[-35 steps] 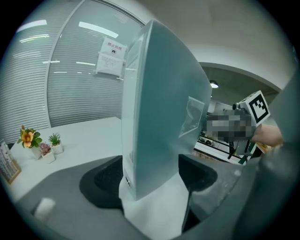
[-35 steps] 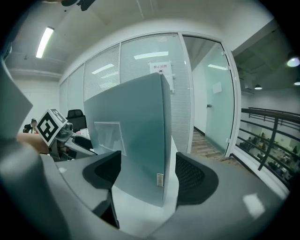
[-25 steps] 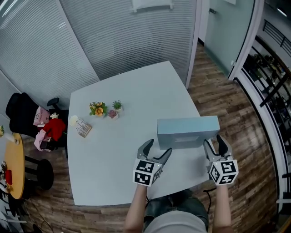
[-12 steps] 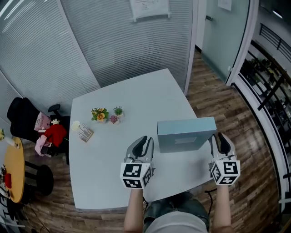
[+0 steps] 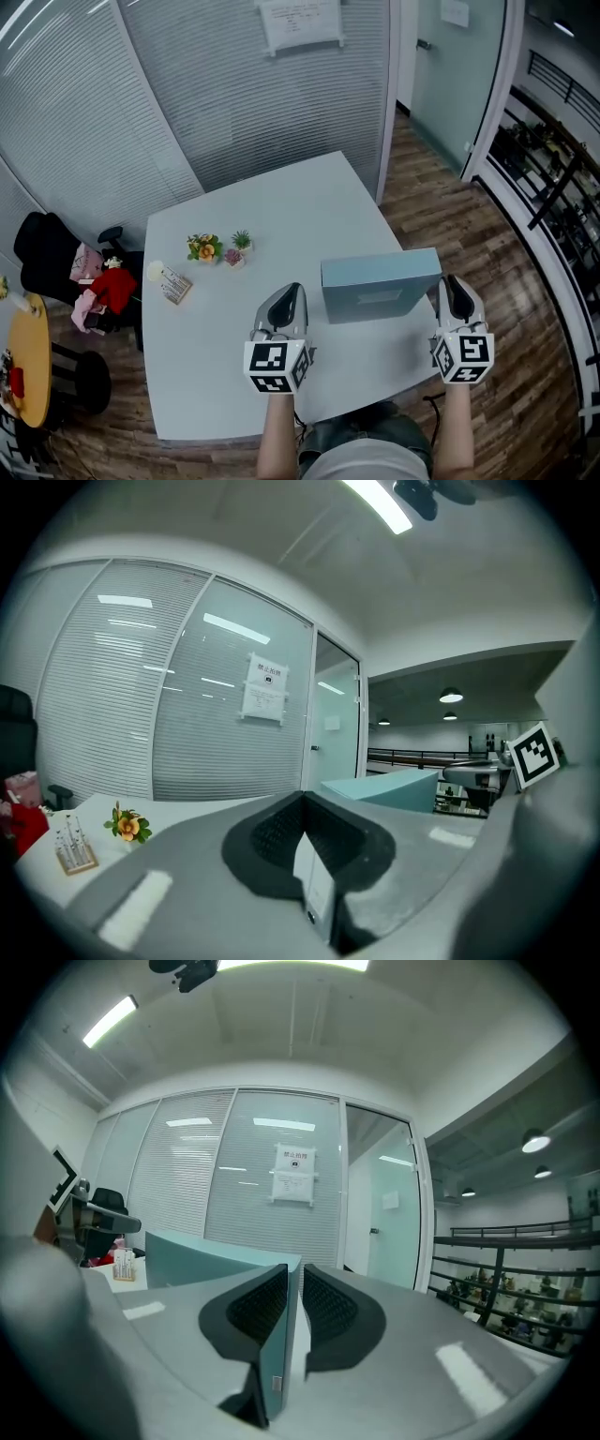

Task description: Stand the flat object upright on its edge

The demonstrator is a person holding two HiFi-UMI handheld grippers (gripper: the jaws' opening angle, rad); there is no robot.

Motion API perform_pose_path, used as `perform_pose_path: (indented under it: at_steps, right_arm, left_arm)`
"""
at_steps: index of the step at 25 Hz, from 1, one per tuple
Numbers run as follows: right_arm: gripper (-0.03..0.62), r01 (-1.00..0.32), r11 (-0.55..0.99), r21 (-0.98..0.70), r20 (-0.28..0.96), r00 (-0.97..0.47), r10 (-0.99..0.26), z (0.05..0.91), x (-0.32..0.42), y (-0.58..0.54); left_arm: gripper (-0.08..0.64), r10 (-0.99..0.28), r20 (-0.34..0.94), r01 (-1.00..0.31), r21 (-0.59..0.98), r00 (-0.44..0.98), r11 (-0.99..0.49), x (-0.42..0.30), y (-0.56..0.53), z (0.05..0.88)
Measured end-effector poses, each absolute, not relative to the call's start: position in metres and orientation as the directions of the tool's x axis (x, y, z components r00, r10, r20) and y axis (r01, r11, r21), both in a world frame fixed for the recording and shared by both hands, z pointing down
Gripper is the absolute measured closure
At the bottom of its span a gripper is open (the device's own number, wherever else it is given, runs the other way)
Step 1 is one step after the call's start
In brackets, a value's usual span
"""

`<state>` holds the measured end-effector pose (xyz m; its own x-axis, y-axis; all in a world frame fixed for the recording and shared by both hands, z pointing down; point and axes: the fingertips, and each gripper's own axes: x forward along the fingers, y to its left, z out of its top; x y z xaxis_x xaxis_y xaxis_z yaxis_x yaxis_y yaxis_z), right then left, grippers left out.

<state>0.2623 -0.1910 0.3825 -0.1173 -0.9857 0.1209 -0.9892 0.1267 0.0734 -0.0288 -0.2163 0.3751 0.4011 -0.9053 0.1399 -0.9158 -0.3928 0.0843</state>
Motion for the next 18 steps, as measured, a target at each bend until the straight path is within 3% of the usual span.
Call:
perform_pose_path:
  at_steps: [8, 18]
  right_arm:
    - [0.569, -0.992, 0.111, 0.064, 0.111, -0.104, -0.988, 0.3801, 0.2680, -0.1944]
    - [0.569, -0.992, 0.119, 0.039, 0.110, -0.114, -0.987, 0.3824, 0.2686, -0.1949]
  left_arm:
    - [0.558, -0.906, 0.143, -0.917, 0.082, 0.398, -0.390, -0.0242, -0.2208, 0.3717]
    - [0.558, -0.915, 0.136, -0.925, 0.077, 0.380, -0.373, -0.0259, -0.2201, 0.3677]
